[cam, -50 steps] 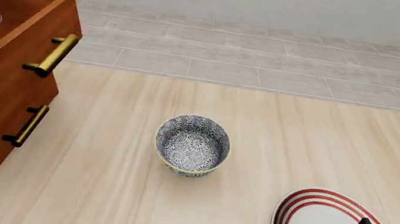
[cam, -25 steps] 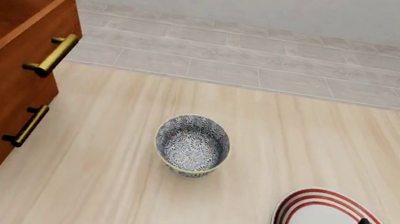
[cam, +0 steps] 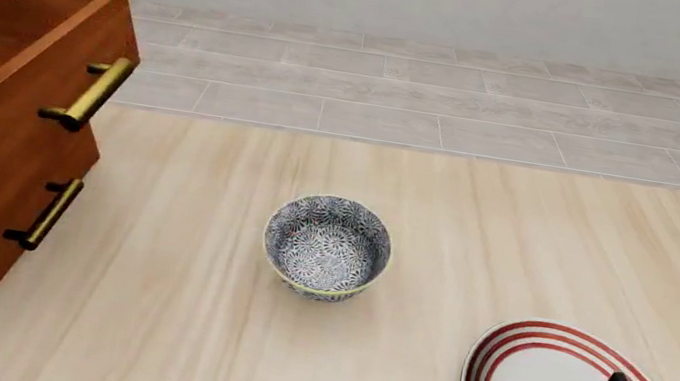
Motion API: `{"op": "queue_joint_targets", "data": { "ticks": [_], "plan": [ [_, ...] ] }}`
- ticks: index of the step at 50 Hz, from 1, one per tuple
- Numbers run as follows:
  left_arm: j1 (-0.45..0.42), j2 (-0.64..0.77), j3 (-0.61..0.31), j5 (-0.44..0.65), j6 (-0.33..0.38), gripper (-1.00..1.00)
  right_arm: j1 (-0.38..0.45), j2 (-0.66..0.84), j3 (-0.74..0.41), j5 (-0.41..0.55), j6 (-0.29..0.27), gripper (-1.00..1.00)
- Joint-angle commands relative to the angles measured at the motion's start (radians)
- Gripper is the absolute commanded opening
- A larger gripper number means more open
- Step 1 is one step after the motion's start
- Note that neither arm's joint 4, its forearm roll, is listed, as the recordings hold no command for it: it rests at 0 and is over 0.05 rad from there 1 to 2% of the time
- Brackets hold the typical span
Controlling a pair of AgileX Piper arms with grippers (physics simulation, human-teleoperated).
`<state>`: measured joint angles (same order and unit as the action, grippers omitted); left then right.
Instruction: Put the ketchup in the top drawer of the cabinet.
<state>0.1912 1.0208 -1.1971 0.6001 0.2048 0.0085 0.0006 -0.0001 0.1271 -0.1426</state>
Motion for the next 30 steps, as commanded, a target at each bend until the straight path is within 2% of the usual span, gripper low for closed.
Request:
{"op": "queue_joint_targets", "data": {
  "ticks": [1,21,22,30],
  "plan": [
    [-0.016,-0.004,0.009,0.000,0.000,-1.00,-0.001,0.000,0.000,0.004,-0.002,1.00],
    [-0.021,-0.005,0.018,0.009,0.004,-1.00,0.003,0.000,0.000,0.009,-0.004,1.00],
    [-0.022,-0.004,0.018,0.010,0.003,1.00,0.003,0.000,0.000,0.010,-0.003,1.00],
    [-0.024,-0.004,0.026,0.005,0.006,1.00,0.004,0.000,0.000,0.011,-0.004,1.00]
  ]
}}
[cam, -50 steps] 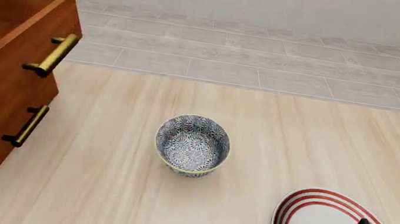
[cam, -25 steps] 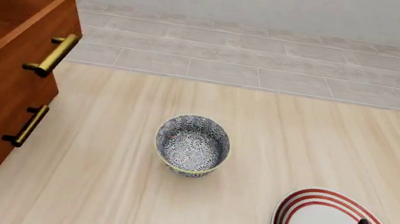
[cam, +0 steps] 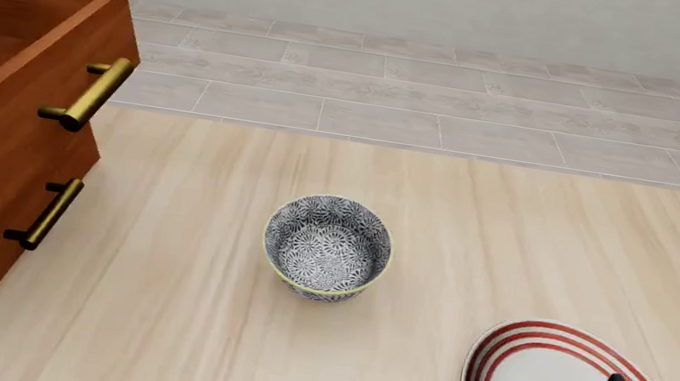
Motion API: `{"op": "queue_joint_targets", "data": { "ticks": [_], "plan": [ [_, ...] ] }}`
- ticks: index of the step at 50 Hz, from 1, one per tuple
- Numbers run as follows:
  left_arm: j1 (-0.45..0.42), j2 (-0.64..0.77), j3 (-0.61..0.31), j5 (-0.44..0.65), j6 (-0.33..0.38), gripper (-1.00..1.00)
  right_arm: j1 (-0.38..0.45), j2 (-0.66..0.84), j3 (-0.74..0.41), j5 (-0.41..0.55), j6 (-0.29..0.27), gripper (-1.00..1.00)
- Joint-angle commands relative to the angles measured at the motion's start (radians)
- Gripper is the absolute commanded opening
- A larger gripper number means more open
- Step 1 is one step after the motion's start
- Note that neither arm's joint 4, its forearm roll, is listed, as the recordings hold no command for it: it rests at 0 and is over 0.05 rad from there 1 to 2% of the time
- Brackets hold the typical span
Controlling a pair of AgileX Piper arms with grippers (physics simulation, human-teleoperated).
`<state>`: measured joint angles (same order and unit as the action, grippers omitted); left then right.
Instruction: Put the ketchup in the top drawer of the cabinet.
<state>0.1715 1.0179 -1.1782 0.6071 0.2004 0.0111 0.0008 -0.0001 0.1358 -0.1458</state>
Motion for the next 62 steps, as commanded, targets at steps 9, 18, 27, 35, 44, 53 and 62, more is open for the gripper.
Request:
{"op": "queue_joint_targets", "data": {
  "ticks": [9,18,27,35,44,53,62],
  "plan": [
    [-0.005,-0.003,-0.004,0.005,0.015,1.00,0.002,0.000,0.000,0.003,0.000,1.00],
    [-0.024,-0.028,-0.031,0.032,0.010,1.00,0.001,0.000,0.000,0.005,-0.002,1.00],
    [-0.061,-0.109,-0.063,0.085,0.005,1.00,0.001,0.000,0.000,0.004,-0.001,1.00],
    [-0.121,-0.187,-0.130,0.170,0.014,1.00,0.001,0.000,0.000,0.006,-0.005,1.00],
    [-0.154,-0.244,-0.125,0.214,0.028,1.00,0.001,0.000,0.000,0.004,-0.006,1.00],
    [-0.207,-0.318,-0.123,0.272,0.039,1.00,-0.003,0.000,0.000,-0.001,-0.007,1.00],
    [-0.269,-0.374,-0.160,0.342,0.058,1.00,0.001,0.000,0.000,0.001,-0.006,1.00]
  ]
}}
